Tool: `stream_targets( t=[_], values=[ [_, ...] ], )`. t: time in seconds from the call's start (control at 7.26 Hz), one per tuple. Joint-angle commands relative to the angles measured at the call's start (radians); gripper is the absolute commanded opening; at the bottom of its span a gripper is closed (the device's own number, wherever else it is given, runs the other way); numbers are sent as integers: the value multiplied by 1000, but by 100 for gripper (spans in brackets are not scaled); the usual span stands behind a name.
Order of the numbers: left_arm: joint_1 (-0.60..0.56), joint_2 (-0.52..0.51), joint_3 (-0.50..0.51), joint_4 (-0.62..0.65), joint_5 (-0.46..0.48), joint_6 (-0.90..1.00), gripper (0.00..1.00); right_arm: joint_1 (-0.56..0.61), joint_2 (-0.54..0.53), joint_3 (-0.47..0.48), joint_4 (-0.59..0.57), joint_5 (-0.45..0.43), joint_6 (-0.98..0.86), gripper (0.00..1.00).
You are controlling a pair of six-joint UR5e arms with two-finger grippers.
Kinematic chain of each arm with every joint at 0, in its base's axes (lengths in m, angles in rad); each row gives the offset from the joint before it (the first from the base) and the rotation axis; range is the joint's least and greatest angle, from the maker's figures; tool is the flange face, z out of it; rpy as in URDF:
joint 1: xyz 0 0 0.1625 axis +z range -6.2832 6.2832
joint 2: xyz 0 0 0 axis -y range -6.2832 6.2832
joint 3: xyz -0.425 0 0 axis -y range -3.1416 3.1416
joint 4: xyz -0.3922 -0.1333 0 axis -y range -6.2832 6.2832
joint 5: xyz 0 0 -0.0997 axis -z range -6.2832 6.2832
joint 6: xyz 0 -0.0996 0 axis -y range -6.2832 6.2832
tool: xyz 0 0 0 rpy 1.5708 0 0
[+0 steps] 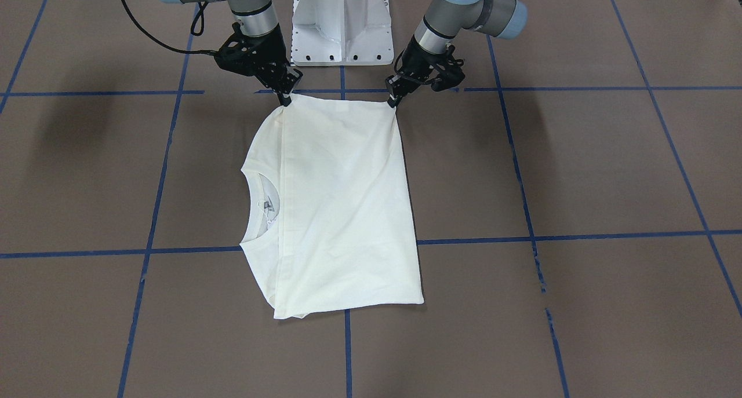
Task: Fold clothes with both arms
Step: 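Grasp the shirt's near corners with both grippers, then lift the near half with both grippers and fold it toward the far edge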
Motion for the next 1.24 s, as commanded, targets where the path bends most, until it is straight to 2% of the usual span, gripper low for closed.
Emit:
stream_targets(
  t=[0.0, 0.14, 0.28, 0.41, 0.55, 0.69, 0.83, 1.1],
  values=[
    [-6, 8, -90, 41, -6, 0, 0, -6, 0, 27, 0, 2, 3, 0],
    [-6, 14, -202, 125, -13, 2, 0, -6, -17, 102, -24, 20, 18, 0],
    [0, 5, -266, 185, -24, 0, 0, -5, -45, 212, -70, 43, 26, 0],
    [-18, 0, -340, 236, -65, 11, 0, 23, -37, 283, -99, 61, 24, 0],
    [-119, -43, -339, 294, -81, 32, 0, 129, -27, 258, -100, 118, 9, 0],
    [-211, -136, -286, 357, -93, 146, 0, 264, 42, 168, -92, 230, -35, 0],
    [-294, -182, -208, 377, -137, 190, 0, 364, 109, 73, -92, 300, -71, 0],
    [-380, -318, 32, 367, -138, 282, 0, 429, 199, -113, -90, 308, -138, 0]
  ],
)
